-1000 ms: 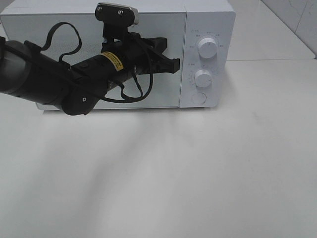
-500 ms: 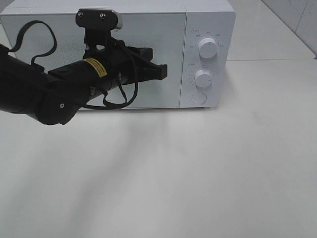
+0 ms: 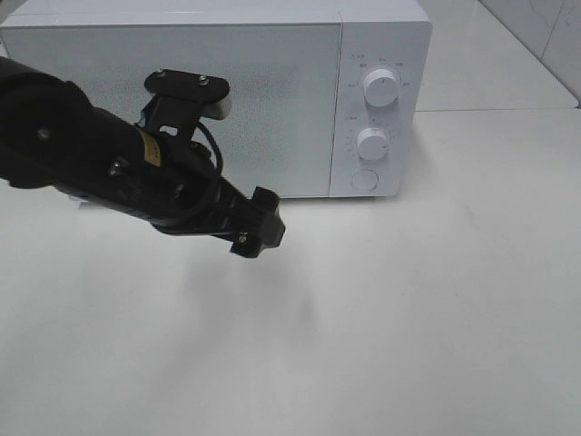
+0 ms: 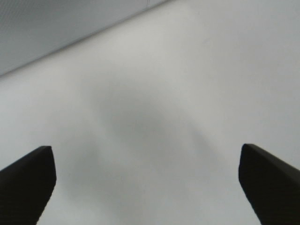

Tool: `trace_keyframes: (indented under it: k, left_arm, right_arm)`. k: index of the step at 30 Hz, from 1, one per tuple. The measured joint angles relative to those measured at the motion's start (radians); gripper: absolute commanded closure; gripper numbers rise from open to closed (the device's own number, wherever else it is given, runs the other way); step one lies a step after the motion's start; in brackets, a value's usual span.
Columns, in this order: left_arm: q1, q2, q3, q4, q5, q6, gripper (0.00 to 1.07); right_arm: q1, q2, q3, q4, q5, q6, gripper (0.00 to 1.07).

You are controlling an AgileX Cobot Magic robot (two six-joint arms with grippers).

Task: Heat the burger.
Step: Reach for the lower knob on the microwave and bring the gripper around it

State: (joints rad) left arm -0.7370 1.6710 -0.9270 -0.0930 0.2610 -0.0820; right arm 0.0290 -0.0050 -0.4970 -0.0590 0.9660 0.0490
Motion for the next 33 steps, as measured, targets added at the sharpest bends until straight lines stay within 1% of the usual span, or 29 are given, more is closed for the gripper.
trace_keyframes:
  k: [1,2,4,5,6,7,10,12,13,15,16,17,18,19,20,21,22,23,24,26,27,29,33]
  left_arm:
    - [0.000,-0.017,0.000,0.000,0.041,0.000,0.06]
    - [0.000,-0.017,0.000,0.000,0.041,0.000,0.06]
    - [0.000,-0.105,0.000,0.000,0.196,0.000,0.06]
    - [0.000,-0.105,0.000,0.000,0.196,0.000,0.06]
    - [0.000,-0.129,0.000,0.000,0.241,0.000,0.06]
    - [0.000,-0.174,0.000,0.000,0.326,-0.001,0.06]
    - [0.005,-0.196,0.000,0.000,0.362,-0.004,0.06]
    - [0.047,-0.255,0.000,-0.007,0.450,-0.019,0.06]
    - [0.047,-0.255,0.000,-0.007,0.450,-0.019,0.06]
    - [0.162,-0.308,0.000,-0.007,0.544,-0.026,0.06]
    - [0.162,-0.308,0.000,-0.007,0.544,-0.026,0.06]
    - [0.196,-0.323,0.000,-0.007,0.566,-0.026,0.06]
    - [0.259,-0.348,0.000,-0.007,0.608,-0.026,0.06]
    - [0.259,-0.348,0.000,-0.007,0.608,-0.026,0.06]
    - [0.327,-0.373,0.000,-0.007,0.652,-0.026,0.06]
    - [0.327,-0.373,0.000,-0.007,0.652,-0.026,0.06]
    - [0.358,-0.385,0.000,-0.007,0.676,-0.025,0.06]
    - [0.409,-0.409,0.000,-0.007,0.714,-0.019,0.06]
    - [0.409,-0.409,0.000,-0.007,0.714,-0.019,0.06]
    - [0.463,-0.450,0.000,-0.007,0.766,-0.010,0.06]
    - [0.463,-0.450,0.000,-0.007,0.766,-0.010,0.06]
    - [0.488,-0.497,0.000,-0.007,0.804,0.001,0.06]
    - [0.496,-0.538,0.001,-0.007,0.826,0.004,0.06]
  right_arm:
    - [0.000,0.000,0.000,0.000,0.000,0.000,0.34]
    - [0.000,0.000,0.000,0.000,0.000,0.000,0.34]
    - [0.000,0.000,0.000,0.000,0.000,0.000,0.34]
    - [0.000,0.000,0.000,0.000,0.000,0.000,0.34]
    - [0.000,0.000,0.000,0.000,0.000,0.000,0.34]
    - [0.000,0.000,0.000,0.000,0.000,0.000,0.34]
    - [0.000,0.000,0.000,0.000,0.000,0.000,0.34]
    - [0.000,0.000,0.000,0.000,0.000,0.000,0.34]
    - [0.000,0.000,0.000,0.000,0.000,0.000,0.34]
    - [0.000,0.000,0.000,0.001,0.000,0.000,0.34]
    - [0.000,0.000,0.000,0.001,0.000,0.000,0.34]
    - [0.000,0.000,0.000,0.001,0.000,0.000,0.34]
    - [0.000,0.000,0.000,0.001,0.000,0.000,0.34]
    - [0.000,0.000,0.000,0.001,0.000,0.000,0.34]
    - [0.000,0.000,0.000,0.001,0.000,0.000,0.34]
    - [0.000,0.000,0.000,0.001,0.000,0.000,0.34]
    - [0.000,0.000,0.000,0.001,0.000,0.000,0.34]
    - [0.000,0.000,0.000,0.001,0.000,0.000,0.34]
    - [0.000,0.000,0.000,0.001,0.000,0.000,0.34]
    - [0.000,0.000,0.000,0.001,0.000,0.000,0.34]
    - [0.000,0.000,0.000,0.001,0.000,0.000,0.34]
    - [0.000,0.000,0.000,0.001,0.000,0.000,0.34]
    - [0.000,0.000,0.000,0.001,0.000,0.000,0.34]
